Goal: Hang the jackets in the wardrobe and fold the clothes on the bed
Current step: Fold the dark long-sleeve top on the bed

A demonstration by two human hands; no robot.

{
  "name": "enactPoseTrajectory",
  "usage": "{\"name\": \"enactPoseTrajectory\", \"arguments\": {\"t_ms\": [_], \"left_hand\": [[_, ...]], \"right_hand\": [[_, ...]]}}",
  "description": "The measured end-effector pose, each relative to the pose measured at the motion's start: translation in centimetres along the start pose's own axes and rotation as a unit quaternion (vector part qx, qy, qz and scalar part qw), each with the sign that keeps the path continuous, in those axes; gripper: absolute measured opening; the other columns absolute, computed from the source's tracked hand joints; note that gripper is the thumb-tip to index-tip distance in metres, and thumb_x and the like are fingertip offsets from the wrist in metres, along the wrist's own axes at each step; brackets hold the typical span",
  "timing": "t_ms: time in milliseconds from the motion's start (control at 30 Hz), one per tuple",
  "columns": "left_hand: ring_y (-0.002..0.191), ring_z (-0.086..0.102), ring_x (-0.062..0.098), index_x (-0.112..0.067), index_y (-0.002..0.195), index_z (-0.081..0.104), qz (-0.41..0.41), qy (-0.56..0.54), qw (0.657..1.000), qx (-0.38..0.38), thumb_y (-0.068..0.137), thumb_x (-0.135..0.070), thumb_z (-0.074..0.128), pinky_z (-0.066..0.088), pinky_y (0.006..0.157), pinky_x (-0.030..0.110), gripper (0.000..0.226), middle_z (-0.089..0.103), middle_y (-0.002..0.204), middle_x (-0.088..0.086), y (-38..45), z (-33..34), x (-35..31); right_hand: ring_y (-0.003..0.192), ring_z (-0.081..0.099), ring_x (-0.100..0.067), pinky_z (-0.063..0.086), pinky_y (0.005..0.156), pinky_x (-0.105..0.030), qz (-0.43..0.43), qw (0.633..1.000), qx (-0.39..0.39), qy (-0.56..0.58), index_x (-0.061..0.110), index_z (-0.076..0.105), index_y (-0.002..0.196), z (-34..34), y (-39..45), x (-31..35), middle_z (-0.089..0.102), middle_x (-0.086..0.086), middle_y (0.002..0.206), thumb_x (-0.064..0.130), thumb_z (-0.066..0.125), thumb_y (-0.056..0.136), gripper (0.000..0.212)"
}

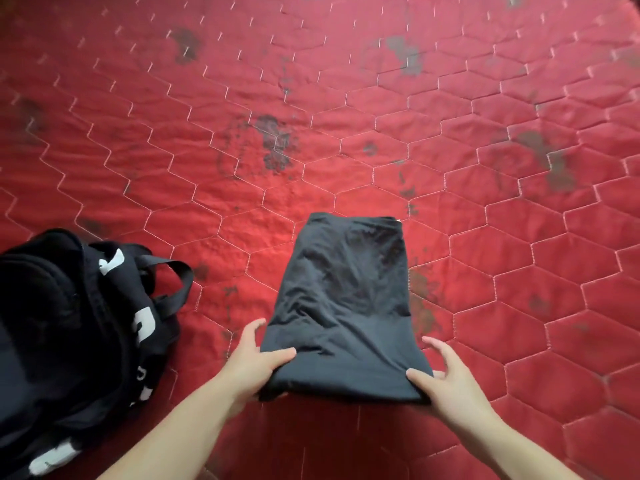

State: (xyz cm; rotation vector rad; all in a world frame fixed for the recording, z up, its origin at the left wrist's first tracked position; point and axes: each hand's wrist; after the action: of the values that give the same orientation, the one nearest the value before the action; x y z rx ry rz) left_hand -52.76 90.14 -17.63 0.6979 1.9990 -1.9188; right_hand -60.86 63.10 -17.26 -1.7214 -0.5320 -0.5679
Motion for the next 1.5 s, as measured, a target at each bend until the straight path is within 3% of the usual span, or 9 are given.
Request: {"name": "enactPoseTrajectory", "arguments": {"t_ms": [133, 400, 567, 733, 900, 1100, 1300, 1400, 1500], "left_hand": [[0.110, 0.063, 0.007, -0.040, 0.126, 0.055, 0.200, 0.071, 0.977, -0.020, 0.083, -0.003, 0.071, 0.045, 0.101, 0.029, 0.058, 0.064, 0.122, -0.005, -0.7, 0.2, -2.1], [0.081, 0.063, 0.015, -0.028, 0.092, 0.077, 0.245, -0.027, 0.969, 0.025, 0.079, -0.022, 0.076, 0.049, 0.068, 0.023, 0.015, 0.071, 0.089, -0.002, -0.6, -0.1, -5.0], [0.103, 0.066, 0.010, -0.045, 0.121, 0.057, 0.286, 0.147, 0.944, 0.081, 0.055, -0.011, 0.078, 0.051, 0.085, 0.021, 0.077, 0.065, 0.116, -0.002, -0.6, -1.3, -4.7], [0.090, 0.062, 0.012, -0.030, 0.100, 0.065, 0.355, 0.290, 0.881, -0.116, 0.065, 0.000, 0.074, 0.044, 0.079, 0.017, 0.048, 0.067, 0.094, -0.010, -0.5, 0.4, -3.4], [0.089, 0.065, 0.003, -0.032, 0.099, 0.072, 0.357, 0.340, 0.868, -0.062, 0.060, -0.002, 0.075, 0.048, 0.083, 0.019, 0.049, 0.071, 0.095, -0.017, -1.1, -2.0, -1.8], [0.077, 0.061, 0.002, -0.020, 0.091, 0.075, 0.258, 0.276, 0.919, 0.109, 0.083, -0.001, 0.070, 0.054, 0.075, 0.028, 0.022, 0.072, 0.079, -0.009, 1.0, -3.0, -5.9], [0.072, 0.067, -0.003, -0.023, 0.080, 0.069, 0.257, 0.071, 0.963, -0.047, 0.094, -0.034, 0.060, 0.049, 0.063, 0.011, 0.020, 0.072, 0.072, -0.015, 6.5, 0.7, -12.5], [0.075, 0.066, 0.007, -0.026, 0.073, 0.063, 0.132, 0.044, 0.987, -0.082, 0.082, -0.072, 0.052, 0.051, 0.072, 0.026, 0.047, 0.067, 0.071, -0.016, 9.7, 2.2, -12.7], [0.092, 0.069, 0.013, -0.026, 0.086, 0.070, 0.180, 0.098, 0.978, -0.042, 0.081, -0.053, 0.070, 0.051, 0.080, 0.025, 0.027, 0.073, 0.086, -0.014, 11.7, 2.8, -11.0]], "right_hand": [[0.079, 0.067, -0.010, 0.057, 0.080, -0.044, -0.089, 0.995, -0.011, 0.033, 0.038, 0.070, 0.098, -0.2, 0.2, 2.3, 0.073, 0.008, 0.092, 0.003, 0.063, 0.086, 0.038], [0.069, 0.065, -0.015, 0.056, 0.060, -0.031, -0.037, 0.977, 0.028, 0.210, 0.015, 0.073, 0.081, -1.3, 1.5, 5.8, 0.068, -0.004, 0.085, 0.005, 0.057, 0.092, 0.022], [0.094, 0.070, -0.029, 0.052, 0.089, -0.043, -0.001, 0.961, 0.105, 0.257, 0.007, 0.064, 0.115, -1.8, 1.7, 5.7, 0.071, -0.014, 0.109, 0.004, 0.036, 0.088, 0.040], [0.070, 0.065, -0.004, 0.048, 0.064, -0.013, -0.151, 0.987, 0.049, 0.025, 0.012, 0.068, 0.103, -1.3, 1.3, 5.1, 0.074, 0.006, 0.081, -0.009, 0.065, 0.083, 0.029], [0.072, 0.065, 0.000, 0.049, 0.069, -0.021, -0.242, 0.933, -0.037, -0.265, 0.037, 0.069, 0.081, -1.8, 1.0, 2.5, 0.070, 0.020, 0.078, 0.005, 0.079, 0.074, 0.034], [0.104, 0.054, 0.000, 0.040, 0.091, -0.018, -0.286, 0.921, 0.013, -0.263, 0.031, 0.075, 0.082, -2.5, 3.1, 4.1, 0.060, 0.011, 0.114, -0.004, 0.077, 0.071, 0.036], [0.077, 0.069, -0.003, 0.054, 0.066, -0.018, -0.165, 0.979, 0.003, 0.116, 0.023, 0.075, 0.088, -1.8, 9.3, 10.6, 0.075, 0.008, 0.088, 0.009, 0.061, 0.091, 0.020], [0.054, 0.061, -0.005, 0.048, 0.048, -0.019, -0.068, 0.991, -0.048, 0.102, 0.018, 0.071, 0.088, -0.5, 12.9, 11.1, 0.069, 0.008, 0.068, 0.019, 0.060, 0.093, 0.012], [0.066, 0.056, -0.008, 0.043, 0.058, -0.024, -0.100, 0.987, -0.122, -0.012, 0.016, 0.068, 0.086, 0.2, 15.1, 9.8, 0.067, 0.002, 0.078, 0.019, 0.057, 0.093, 0.013]]}}
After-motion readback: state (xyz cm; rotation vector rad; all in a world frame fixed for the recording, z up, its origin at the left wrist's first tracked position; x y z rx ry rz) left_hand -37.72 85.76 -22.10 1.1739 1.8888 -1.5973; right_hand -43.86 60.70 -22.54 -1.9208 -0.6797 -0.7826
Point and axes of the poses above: each hand's wrist, its own y-axis towards the middle knuckle, its own z-axis out of the palm, x = y × z
